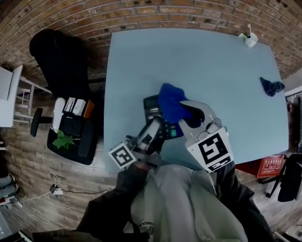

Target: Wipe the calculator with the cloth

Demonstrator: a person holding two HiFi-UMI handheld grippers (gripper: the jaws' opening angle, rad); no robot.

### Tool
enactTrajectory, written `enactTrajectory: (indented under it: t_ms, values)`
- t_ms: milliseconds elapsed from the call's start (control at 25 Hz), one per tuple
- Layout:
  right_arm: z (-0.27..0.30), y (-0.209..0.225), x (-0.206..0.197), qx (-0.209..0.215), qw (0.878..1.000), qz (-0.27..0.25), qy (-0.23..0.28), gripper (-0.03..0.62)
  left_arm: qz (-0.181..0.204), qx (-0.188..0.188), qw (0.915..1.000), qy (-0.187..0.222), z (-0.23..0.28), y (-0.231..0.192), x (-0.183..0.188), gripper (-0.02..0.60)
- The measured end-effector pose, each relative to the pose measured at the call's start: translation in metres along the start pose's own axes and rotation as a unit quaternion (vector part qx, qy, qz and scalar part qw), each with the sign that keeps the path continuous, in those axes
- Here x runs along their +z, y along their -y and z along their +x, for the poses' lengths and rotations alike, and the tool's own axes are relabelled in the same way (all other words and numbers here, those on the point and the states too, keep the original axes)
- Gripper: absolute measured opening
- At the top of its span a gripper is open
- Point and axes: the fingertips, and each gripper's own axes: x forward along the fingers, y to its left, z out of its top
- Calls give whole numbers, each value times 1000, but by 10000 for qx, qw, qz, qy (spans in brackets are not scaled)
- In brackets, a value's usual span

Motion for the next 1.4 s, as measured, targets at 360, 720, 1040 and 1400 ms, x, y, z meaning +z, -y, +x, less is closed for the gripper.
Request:
enactTrajectory:
  t_ms: [360,720,1040,1400]
  values:
    - [12,-7,5,212,9976,-616,-221,40,457,288,9982,-248,-6,-4,-9,104]
    - [-7,42,-7,708,9965,439,-45,38,538,-266,9959,-671,-6,8,-22,97]
    - [20,-11,32,2604,9640,507,189,38,600,-135,9938,-929,-3,4,-35,95]
    - [-23,21,-6,3270,9196,2143,379,40,529,-616,9940,-728,-14,14,-15,95]
